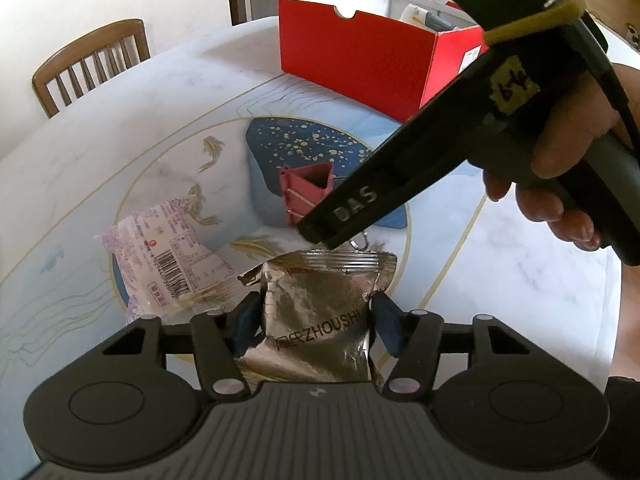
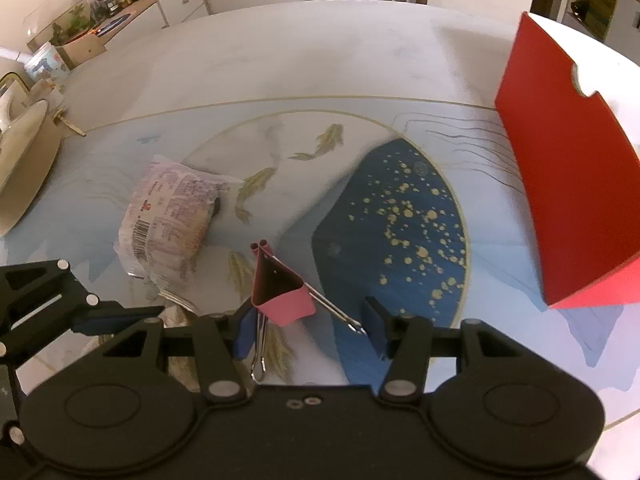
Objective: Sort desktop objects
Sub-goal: 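Close the left gripper on the silver packet while the right gripper grasps the pink binder clip, then carry the silver packet and the pink clip with both grippers over the red box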
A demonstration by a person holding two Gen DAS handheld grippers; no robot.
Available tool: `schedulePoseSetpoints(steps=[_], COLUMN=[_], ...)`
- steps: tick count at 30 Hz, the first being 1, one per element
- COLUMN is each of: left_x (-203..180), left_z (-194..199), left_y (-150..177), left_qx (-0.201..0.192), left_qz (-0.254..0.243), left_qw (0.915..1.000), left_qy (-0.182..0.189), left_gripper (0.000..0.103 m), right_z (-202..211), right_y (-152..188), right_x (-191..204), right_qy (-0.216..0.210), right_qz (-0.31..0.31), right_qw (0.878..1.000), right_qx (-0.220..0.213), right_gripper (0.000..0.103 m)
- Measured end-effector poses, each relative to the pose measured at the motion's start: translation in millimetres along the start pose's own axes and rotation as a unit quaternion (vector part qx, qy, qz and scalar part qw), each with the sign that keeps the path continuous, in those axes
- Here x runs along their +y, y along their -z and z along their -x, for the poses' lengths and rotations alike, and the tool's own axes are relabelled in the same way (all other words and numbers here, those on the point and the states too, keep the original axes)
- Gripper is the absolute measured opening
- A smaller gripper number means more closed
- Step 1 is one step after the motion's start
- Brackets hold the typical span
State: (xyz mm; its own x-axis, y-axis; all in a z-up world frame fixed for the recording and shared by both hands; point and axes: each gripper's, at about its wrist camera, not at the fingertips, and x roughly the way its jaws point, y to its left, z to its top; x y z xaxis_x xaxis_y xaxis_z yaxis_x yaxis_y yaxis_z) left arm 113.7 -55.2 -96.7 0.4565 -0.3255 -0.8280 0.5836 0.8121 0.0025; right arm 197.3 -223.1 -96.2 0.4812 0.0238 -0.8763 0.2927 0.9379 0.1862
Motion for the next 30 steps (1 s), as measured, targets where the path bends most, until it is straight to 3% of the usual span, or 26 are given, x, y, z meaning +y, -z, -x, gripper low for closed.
schedulePoseSetpoints(steps=[5, 30], left_x=[0, 0], left_z=[0, 4], left_y=[-1, -3], left_qx=[0.001, 0.004], left_qz=[-0.001, 0.029], left_qw=[1.0, 0.9995], left_qy=[-0.005, -0.014], left_gripper=[0.052, 0.046], right_z=[5, 61], right_y=[5, 56], right_x=[-12, -79], right_qy=[0.008, 0.035], right_qz=[-0.013, -0.074], right_qw=[1.0, 0.996], right_qx=[-0.005, -0.033], right_gripper=[0.054, 0.054])
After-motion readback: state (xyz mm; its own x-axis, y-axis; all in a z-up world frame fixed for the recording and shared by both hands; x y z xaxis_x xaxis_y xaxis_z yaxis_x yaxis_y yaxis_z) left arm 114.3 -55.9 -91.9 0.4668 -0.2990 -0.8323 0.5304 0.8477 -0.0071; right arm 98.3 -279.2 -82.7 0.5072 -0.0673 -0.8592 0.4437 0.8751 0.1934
